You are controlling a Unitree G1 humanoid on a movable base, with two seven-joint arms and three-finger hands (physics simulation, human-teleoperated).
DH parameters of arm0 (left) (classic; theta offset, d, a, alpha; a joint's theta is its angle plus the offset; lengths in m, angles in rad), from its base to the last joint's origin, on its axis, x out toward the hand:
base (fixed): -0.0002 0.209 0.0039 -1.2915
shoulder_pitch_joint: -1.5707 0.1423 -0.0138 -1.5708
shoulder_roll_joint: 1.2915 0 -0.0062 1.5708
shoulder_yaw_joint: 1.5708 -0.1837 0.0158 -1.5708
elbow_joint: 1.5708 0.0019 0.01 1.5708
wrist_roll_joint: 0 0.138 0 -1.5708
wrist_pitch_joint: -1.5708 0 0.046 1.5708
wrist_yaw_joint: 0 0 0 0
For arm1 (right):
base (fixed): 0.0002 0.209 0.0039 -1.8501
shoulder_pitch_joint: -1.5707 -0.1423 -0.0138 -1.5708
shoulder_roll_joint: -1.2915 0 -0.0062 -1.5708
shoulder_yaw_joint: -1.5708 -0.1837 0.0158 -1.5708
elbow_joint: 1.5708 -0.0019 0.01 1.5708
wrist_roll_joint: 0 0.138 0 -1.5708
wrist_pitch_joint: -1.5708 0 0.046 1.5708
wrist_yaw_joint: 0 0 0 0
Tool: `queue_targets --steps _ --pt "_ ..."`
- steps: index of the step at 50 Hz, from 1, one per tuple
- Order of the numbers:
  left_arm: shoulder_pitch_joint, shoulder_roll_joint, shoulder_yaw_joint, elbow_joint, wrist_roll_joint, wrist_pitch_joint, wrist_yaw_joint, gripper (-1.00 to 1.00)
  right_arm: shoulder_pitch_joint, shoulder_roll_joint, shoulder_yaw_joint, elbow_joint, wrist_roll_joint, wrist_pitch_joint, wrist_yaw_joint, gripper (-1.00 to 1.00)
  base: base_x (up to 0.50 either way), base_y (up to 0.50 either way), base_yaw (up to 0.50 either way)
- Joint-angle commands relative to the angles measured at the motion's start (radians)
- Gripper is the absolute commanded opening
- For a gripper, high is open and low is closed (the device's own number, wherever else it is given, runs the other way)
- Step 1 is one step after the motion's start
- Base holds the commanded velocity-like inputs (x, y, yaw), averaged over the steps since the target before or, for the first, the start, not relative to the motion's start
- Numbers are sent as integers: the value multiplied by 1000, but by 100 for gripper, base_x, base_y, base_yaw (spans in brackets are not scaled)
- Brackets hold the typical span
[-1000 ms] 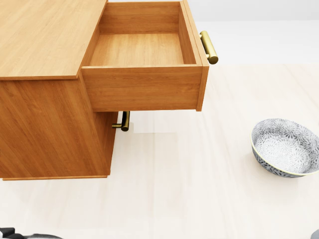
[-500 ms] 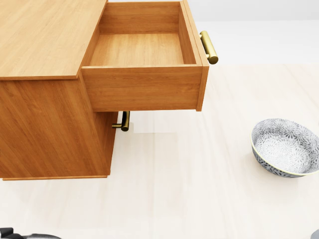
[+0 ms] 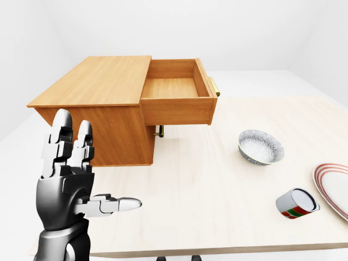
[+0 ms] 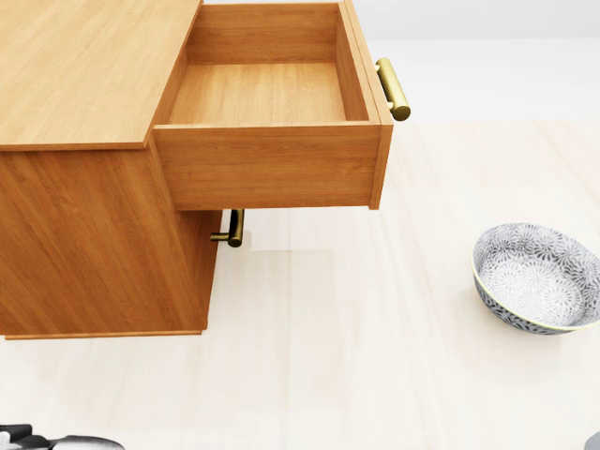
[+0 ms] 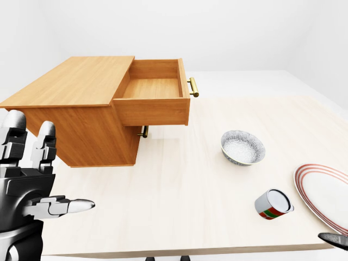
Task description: Put the ketchup in the top drawer of the cabinet.
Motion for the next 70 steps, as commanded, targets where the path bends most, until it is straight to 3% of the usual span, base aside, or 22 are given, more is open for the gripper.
queue_targets --steps 1,22,46,70 --pt "0 1 -3 1 1 0 3 100 -10 -2 113 109 -98 0 0 100 0 0 0" --pt "1 1 1 -2 0 0 1 100 -27 -30 292 294 -232 0 0 100 0 0 0" --pt "2 2 -20 17 17 0 6 100 -88 -144 372 507 -243 0 0 100 0 0 0" --pt "4 8 -35 33 28 0 14 100 -96 -183 418 621 -249 0 0 100 0 0 0"
